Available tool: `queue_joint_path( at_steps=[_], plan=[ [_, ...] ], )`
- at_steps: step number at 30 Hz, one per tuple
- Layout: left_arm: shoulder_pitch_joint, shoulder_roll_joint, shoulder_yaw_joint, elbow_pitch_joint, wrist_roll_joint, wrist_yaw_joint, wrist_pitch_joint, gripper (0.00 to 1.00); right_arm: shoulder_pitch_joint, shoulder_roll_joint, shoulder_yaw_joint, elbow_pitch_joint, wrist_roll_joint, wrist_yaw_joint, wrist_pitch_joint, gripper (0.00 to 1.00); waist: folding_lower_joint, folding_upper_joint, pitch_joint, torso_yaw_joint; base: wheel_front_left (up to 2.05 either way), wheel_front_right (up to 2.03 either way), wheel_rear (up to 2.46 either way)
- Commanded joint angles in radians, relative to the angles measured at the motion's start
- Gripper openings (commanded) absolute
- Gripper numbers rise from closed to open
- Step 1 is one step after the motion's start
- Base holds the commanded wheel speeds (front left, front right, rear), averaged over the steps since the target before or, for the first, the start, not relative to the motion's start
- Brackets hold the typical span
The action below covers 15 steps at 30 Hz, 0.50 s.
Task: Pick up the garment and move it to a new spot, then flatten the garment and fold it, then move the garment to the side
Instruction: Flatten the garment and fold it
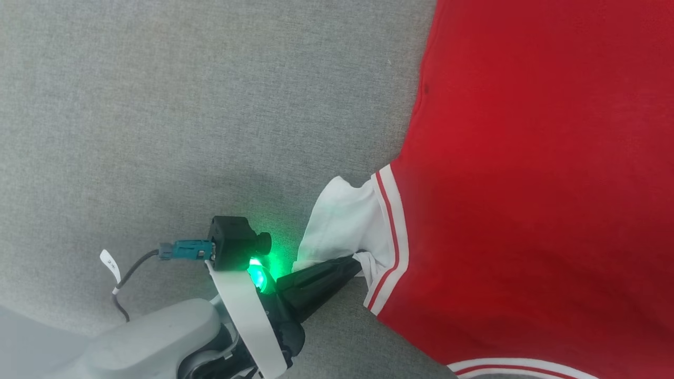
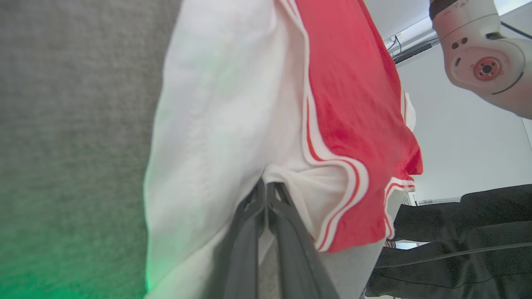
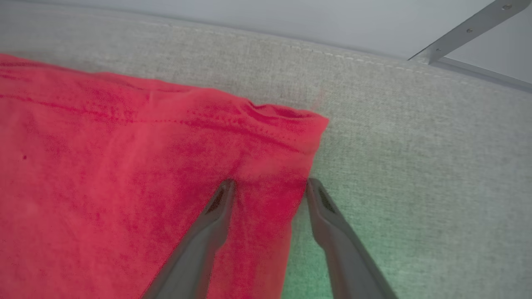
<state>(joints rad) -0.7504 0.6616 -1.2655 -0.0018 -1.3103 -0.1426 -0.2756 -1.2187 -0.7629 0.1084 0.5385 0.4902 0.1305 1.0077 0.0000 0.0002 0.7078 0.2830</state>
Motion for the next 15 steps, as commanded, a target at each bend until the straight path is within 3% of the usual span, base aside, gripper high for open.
queue_joint_path(
  at_steps=[1, 2, 8, 15],
  plan=[
    [-0.015, -0.045, -0.015, 0.105, -0.018, 0.022, 0.021, 0.0, 0.016, 0.026, 0.012, 0.038, -0.008, 0.0, -0.013, 0.05, 0.0, -0.0002, -0.005, -0.007, 0.0, 0.0, 0.0],
    [-0.019, -0.046, -0.011, 0.108, -0.018, 0.022, 0.021, 0.0, 0.015, 0.03, 0.016, 0.051, -0.01, 0.0, -0.022, 0.0, 0.0, -0.0002, -0.011, -0.012, 0.0, 0.0, 0.0],
    [0.025, -0.031, 0.075, 0.113, -0.013, 0.022, 0.016, 0.0, 0.072, 0.008, 0.076, 0.016, 0.067, 0.0, -0.075, 0.0, 0.0, -0.0002, -0.1, -0.059, 0.0, 0.0, 0.0],
    [0.141, 0.001, 0.156, 0.115, 0.007, 0.017, 0.012, 0.0, 0.339, -0.138, 0.136, -0.218, 0.325, 0.0, -0.018, 0.0, 0.0, -0.0002, -0.227, -0.126, 0.0, 0.0, 0.0]
  ],
)
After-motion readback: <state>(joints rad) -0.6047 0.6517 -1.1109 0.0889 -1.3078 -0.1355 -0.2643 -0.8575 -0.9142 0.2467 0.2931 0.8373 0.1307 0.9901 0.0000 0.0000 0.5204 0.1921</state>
